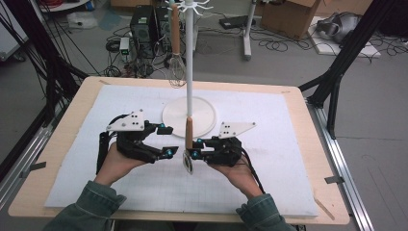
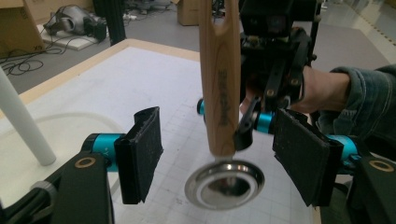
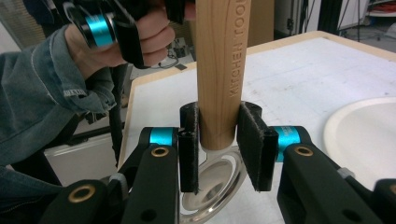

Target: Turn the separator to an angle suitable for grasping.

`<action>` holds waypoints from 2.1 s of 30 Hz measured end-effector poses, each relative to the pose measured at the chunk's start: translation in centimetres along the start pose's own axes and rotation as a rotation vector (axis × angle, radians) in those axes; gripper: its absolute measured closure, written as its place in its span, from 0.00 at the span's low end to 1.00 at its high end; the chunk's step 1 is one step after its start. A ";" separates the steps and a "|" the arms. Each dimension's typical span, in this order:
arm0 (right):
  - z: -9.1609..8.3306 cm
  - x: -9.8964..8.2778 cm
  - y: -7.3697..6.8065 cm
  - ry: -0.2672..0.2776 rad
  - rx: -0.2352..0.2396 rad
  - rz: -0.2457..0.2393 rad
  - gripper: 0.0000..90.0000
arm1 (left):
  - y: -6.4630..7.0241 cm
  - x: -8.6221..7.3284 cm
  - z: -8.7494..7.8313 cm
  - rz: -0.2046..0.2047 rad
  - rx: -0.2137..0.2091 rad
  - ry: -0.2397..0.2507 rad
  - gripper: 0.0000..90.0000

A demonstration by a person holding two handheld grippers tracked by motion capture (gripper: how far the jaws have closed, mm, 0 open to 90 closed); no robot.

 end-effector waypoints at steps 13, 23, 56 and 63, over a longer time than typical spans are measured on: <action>2.1 0.1 -0.4 -0.011 0.034 -0.019 0.78 | 0.1 0.7 0.4 -0.041 0.000 0.030 0.49; 2.9 0.3 -0.6 -0.014 0.033 -0.029 0.78 | 0.2 0.9 0.8 -0.059 0.003 0.044 0.69; 3.1 1.8 -0.2 -0.050 0.350 -0.069 0.64 | 0.6 1.7 0.4 0.013 -0.278 0.054 0.75; 3.3 2.0 -0.9 -0.054 0.285 -0.105 0.75 | 0.4 1.6 0.0 0.009 -0.239 0.055 0.75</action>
Point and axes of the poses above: each handheld gripper's, and its own axes: z roughly forward along the jaws, x roughly out of its top, y roughly to its right, the point moved 2 cm from there along z, roughly forward along the jaws, and after that the axes turned 6 degrees about x, right-handed, at the moved point
